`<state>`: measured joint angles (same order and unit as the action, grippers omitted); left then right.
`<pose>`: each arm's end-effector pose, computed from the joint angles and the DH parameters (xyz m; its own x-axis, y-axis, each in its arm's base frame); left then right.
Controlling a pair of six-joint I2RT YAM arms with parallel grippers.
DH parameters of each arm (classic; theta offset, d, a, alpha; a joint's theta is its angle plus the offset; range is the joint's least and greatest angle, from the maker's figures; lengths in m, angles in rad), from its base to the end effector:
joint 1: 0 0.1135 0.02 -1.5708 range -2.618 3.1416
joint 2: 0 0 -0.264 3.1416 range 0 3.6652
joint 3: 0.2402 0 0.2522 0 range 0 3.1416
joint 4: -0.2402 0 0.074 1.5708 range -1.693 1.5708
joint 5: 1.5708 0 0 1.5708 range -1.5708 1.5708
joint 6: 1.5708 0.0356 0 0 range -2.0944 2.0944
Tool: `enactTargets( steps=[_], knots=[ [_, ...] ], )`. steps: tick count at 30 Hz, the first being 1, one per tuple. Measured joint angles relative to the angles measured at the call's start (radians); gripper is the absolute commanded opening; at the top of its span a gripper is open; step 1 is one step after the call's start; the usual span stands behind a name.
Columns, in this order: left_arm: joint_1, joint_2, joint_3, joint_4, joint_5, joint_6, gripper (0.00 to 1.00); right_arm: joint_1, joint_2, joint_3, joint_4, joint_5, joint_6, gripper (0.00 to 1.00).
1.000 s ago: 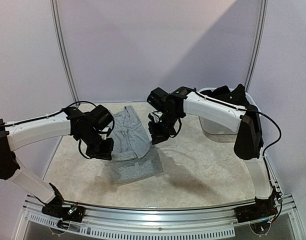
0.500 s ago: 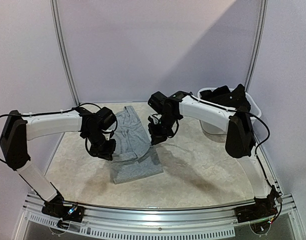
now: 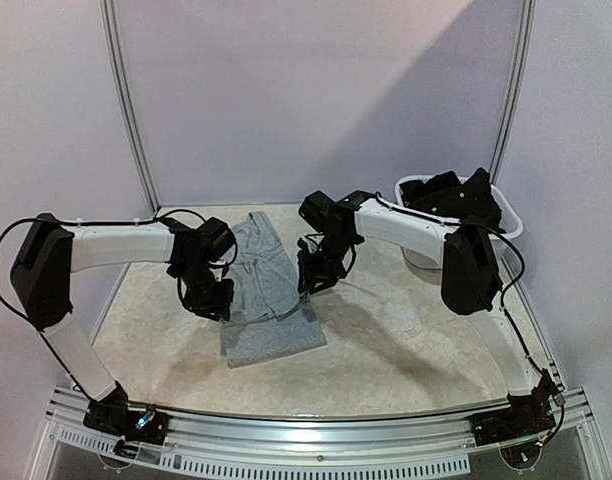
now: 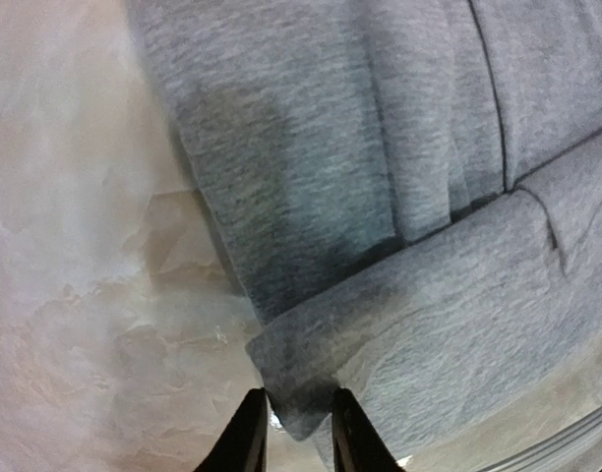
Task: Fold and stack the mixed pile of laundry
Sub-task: Fold the rectangle-folded tank top at the center of the board.
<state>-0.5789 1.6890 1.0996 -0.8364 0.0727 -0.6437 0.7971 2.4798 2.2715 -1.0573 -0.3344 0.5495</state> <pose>0.2530 -0.1684 0.1810 -0.9953 -0.0646 -0.0724 -0.0536 0.9881 -0.1442 0.3499 0.3749 0.1811 -0.9573 -0.2739 -0.0928 -0.2869 0.8591 0.4239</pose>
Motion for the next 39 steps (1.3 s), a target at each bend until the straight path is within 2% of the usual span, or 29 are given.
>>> enactTargets(
  steps=[5, 7, 14, 19, 20, 22, 23, 29, 39],
  knots=[
    [0.012, -0.001, 0.047, -0.023, -0.023, 0.003, 0.58, -0.024, 0.0, 0.041, 0.015, -0.02, 0.018, 0.48],
    [0.013, -0.013, 0.071, -0.028, -0.035, 0.006, 0.64, -0.032, 0.0, 0.051, 0.021, -0.02, 0.026, 0.49],
    [0.013, -0.183, 0.084, -0.082, -0.074, 0.01, 0.69, -0.025, -0.034, 0.029, 0.006, 0.041, 0.017, 0.48],
    [0.013, -0.352, 0.01, -0.09, -0.08, 0.002, 0.74, 0.034, -0.116, -0.04, -0.005, 0.116, -0.013, 0.47],
    [0.013, -0.387, -0.016, -0.097, -0.08, -0.001, 0.78, 0.054, -0.129, -0.05, -0.006, 0.129, -0.018, 0.47],
    [0.013, -0.447, -0.056, -0.119, -0.081, -0.008, 0.97, 0.1, -0.144, -0.063, -0.004, 0.153, -0.031, 0.47],
    [0.013, -0.475, -0.074, -0.131, -0.082, -0.014, 0.99, 0.119, -0.147, -0.069, -0.001, 0.163, -0.035, 0.47],
    [0.014, -0.636, -0.146, -0.187, -0.093, -0.048, 1.0, 0.201, -0.147, -0.098, 0.008, 0.175, -0.047, 0.46],
    [0.014, -0.79, -0.184, -0.257, -0.092, -0.071, 0.99, 0.208, -0.104, -0.1, 0.011, 0.195, -0.058, 0.44]
  ],
)
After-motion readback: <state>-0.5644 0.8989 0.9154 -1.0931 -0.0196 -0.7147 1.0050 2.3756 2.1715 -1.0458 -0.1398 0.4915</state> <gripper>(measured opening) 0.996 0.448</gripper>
